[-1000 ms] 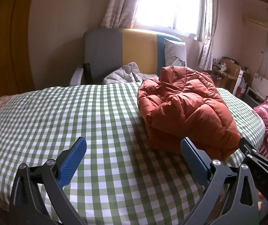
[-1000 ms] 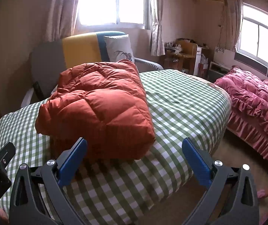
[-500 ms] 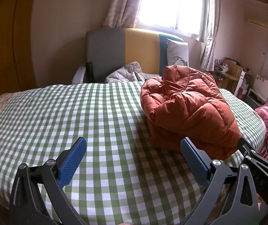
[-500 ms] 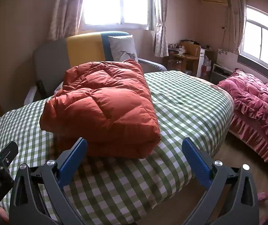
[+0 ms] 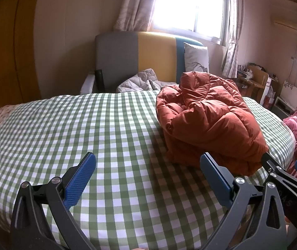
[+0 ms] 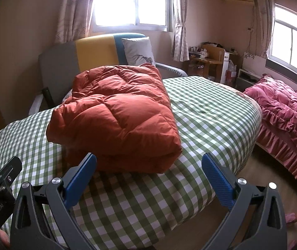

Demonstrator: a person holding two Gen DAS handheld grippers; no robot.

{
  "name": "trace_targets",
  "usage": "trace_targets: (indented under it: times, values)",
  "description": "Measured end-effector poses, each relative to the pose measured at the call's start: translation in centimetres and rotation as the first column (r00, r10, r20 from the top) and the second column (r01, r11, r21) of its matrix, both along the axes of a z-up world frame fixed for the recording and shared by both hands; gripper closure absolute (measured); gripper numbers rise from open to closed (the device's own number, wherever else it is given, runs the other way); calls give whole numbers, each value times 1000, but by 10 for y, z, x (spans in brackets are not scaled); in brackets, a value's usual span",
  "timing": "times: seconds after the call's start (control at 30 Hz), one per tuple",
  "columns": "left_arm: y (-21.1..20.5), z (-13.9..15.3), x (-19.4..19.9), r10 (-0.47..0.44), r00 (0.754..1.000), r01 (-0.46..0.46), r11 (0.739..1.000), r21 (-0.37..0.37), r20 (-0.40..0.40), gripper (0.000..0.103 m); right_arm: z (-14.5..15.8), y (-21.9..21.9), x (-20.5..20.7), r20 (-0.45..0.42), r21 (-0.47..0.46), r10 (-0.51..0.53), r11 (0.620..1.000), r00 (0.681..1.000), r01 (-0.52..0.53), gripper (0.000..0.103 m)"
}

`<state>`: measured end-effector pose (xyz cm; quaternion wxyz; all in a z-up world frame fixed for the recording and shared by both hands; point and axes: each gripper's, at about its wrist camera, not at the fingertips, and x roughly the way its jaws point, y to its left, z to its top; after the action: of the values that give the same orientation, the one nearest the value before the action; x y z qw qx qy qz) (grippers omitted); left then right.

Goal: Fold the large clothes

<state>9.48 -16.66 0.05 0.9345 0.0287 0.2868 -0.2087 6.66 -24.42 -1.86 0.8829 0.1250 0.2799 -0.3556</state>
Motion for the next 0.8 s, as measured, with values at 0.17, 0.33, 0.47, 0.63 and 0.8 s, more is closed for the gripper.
trace_targets:
  times: [0.17, 0.33, 0.47, 0.63, 0.8]
  values:
    - [2, -1, 0, -4, 1000, 4, 1000, 3, 3, 4, 0, 0, 0, 2, 2, 4, 1000, 1000, -4, 2]
    - [3, -1, 0, -5, 1000, 5, 1000, 4, 6, 4, 0, 2, 1, 1, 6, 10, 1000, 1000, -10, 2]
    - [5, 0, -1, -13, 1000, 13, 1000, 5, 9, 4, 1, 2, 1, 2, 9, 13, 1000, 1000, -13, 2]
    - [5, 0, 0, -14, 1000, 14, 1000, 6, 9, 4, 0, 3, 1, 4, 11, 12, 1000, 1000, -12, 2]
    - [4, 1, 0, -18, 1000, 18, 1000, 6, 7, 4, 0, 2, 1, 3, 16, 14, 1000, 1000, -14, 2]
